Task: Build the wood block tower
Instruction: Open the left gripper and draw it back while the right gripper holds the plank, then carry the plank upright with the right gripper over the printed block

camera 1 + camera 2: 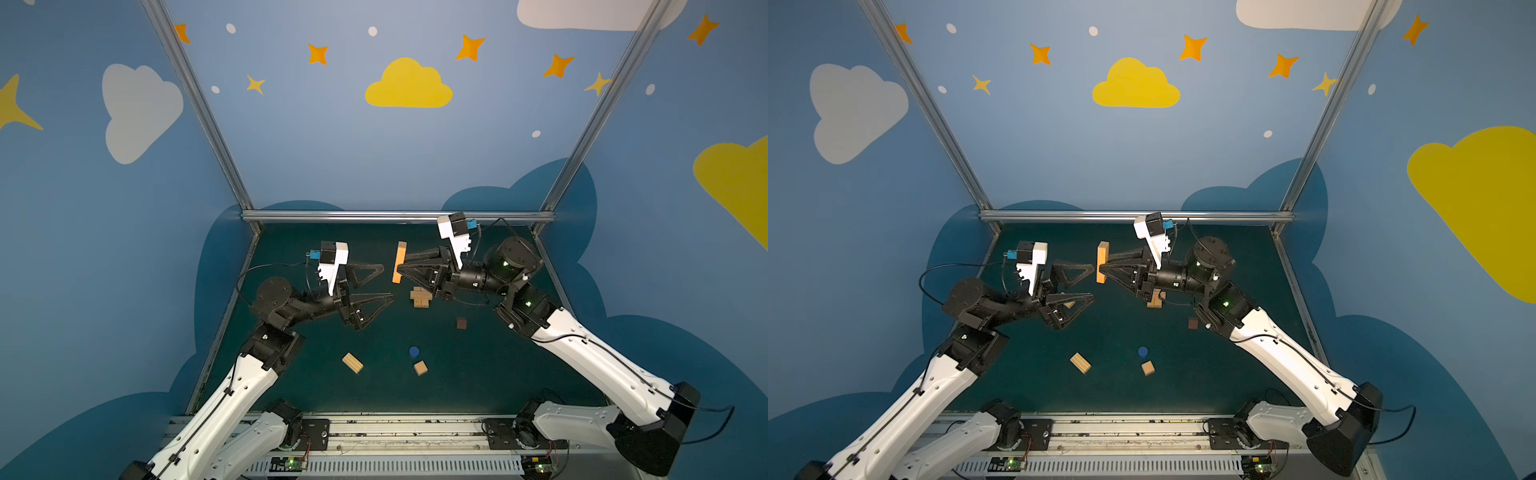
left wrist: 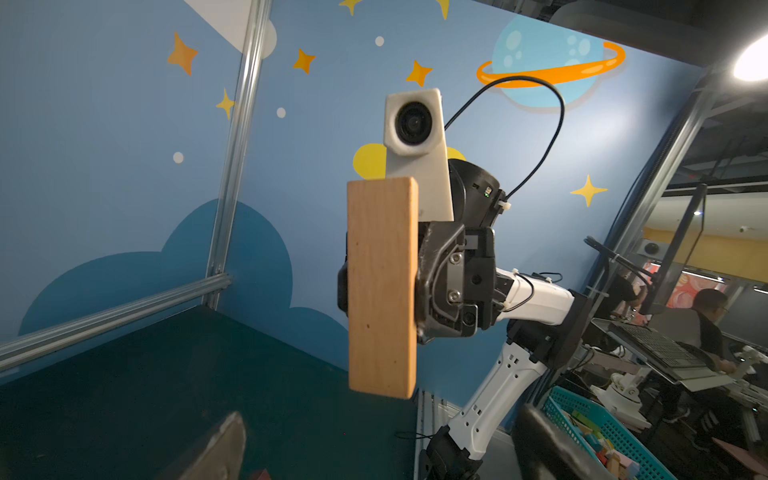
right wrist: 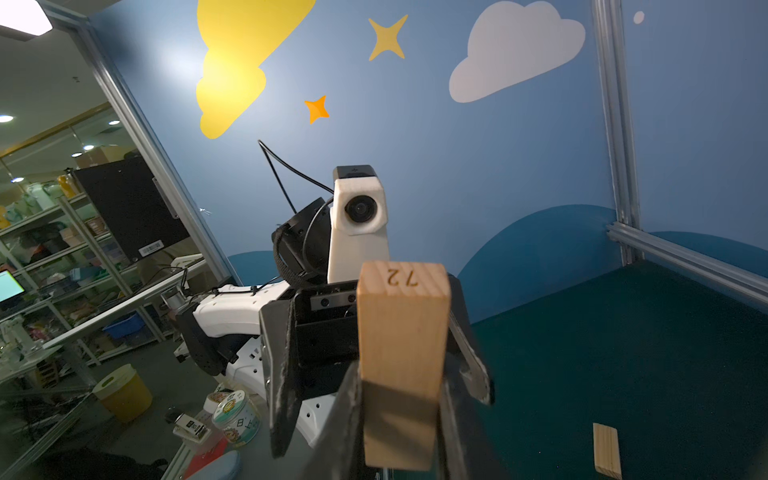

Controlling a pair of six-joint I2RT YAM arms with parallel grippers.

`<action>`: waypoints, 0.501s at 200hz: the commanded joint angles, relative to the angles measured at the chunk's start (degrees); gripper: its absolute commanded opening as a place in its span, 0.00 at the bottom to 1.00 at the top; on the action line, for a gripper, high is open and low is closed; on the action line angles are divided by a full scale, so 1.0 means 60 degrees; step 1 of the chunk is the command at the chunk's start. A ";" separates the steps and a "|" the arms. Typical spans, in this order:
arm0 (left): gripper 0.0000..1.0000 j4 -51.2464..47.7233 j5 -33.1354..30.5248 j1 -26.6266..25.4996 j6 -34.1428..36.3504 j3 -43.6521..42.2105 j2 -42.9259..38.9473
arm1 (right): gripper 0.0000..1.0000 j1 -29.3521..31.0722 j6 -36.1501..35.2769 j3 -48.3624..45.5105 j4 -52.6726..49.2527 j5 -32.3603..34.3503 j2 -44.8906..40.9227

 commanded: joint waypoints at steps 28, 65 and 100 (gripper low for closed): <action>1.00 -0.1238 -0.1726 0.0113 0.0794 0.0105 0.0001 | 0.00 0.0023 -0.0626 -0.0035 -0.1809 0.2489 -0.0205; 1.00 -0.1494 -0.2198 0.0216 0.0832 0.0149 0.0169 | 0.00 0.0005 -0.0657 -0.0066 -0.2354 0.3226 -0.0025; 1.00 -0.2017 -0.2748 0.0337 0.0866 0.0358 0.0389 | 0.00 -0.0039 -0.0671 0.0205 -0.3194 0.3980 0.0276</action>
